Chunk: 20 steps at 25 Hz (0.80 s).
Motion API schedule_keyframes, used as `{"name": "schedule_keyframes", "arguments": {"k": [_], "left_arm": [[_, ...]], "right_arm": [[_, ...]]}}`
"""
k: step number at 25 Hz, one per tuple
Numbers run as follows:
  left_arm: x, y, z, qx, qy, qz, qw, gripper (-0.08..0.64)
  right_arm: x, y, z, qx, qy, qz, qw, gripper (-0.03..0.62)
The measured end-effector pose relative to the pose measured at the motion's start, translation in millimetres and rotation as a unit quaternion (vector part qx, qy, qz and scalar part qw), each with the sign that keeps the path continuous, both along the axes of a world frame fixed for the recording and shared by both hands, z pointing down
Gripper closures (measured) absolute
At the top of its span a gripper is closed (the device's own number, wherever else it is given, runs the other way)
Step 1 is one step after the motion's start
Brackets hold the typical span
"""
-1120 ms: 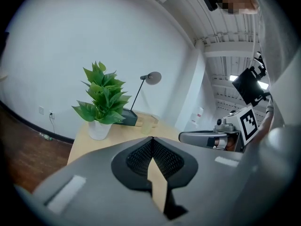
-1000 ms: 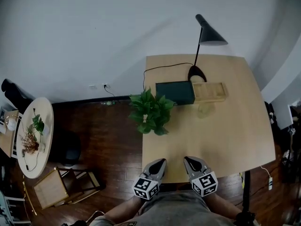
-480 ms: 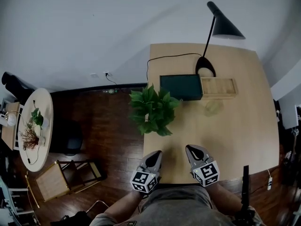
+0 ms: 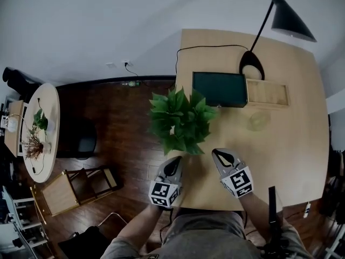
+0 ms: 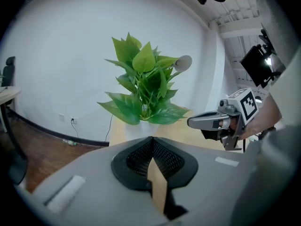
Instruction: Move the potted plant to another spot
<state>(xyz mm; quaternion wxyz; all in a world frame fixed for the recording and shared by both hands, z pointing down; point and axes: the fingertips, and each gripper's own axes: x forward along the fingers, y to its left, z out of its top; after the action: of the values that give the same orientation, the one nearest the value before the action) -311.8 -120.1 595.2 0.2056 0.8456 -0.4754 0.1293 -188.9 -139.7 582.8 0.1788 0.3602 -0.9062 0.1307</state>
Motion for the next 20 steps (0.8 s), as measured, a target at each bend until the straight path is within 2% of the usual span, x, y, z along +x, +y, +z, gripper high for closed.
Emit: {"name": "schedule_keyframes", "arguments": {"k": [3,8,11,16,20], "left_arm": [[-9,-10,14,0.002,-0.015,-0.011,0.9998,0.56],[-17,-19,25,-0.007,-0.022,-0.021,0.9995,0.56],[-17,-23,30,-0.01,-0.024,-0.018,0.9995,0.56],[-21,-24,38,-0.018,-0.029,-0.019,0.9993,0.56],[-23,-23,37,-0.026,-0.026,-0.02,0.9991,0.56]], "right_arm": [[-7,-11,11,-0.003,0.005,-0.02,1.0,0.559],[-23,-19,28,-0.004,0.025,-0.072,0.997,0.384],[-33,-26,37,0.007,0.044,-0.1,0.994,0.3],[-50,-41,45,0.03,0.063,-0.138,0.988,0.175],[-65,-53,48,0.037,0.07,-0.157,0.984,0.122]]}}
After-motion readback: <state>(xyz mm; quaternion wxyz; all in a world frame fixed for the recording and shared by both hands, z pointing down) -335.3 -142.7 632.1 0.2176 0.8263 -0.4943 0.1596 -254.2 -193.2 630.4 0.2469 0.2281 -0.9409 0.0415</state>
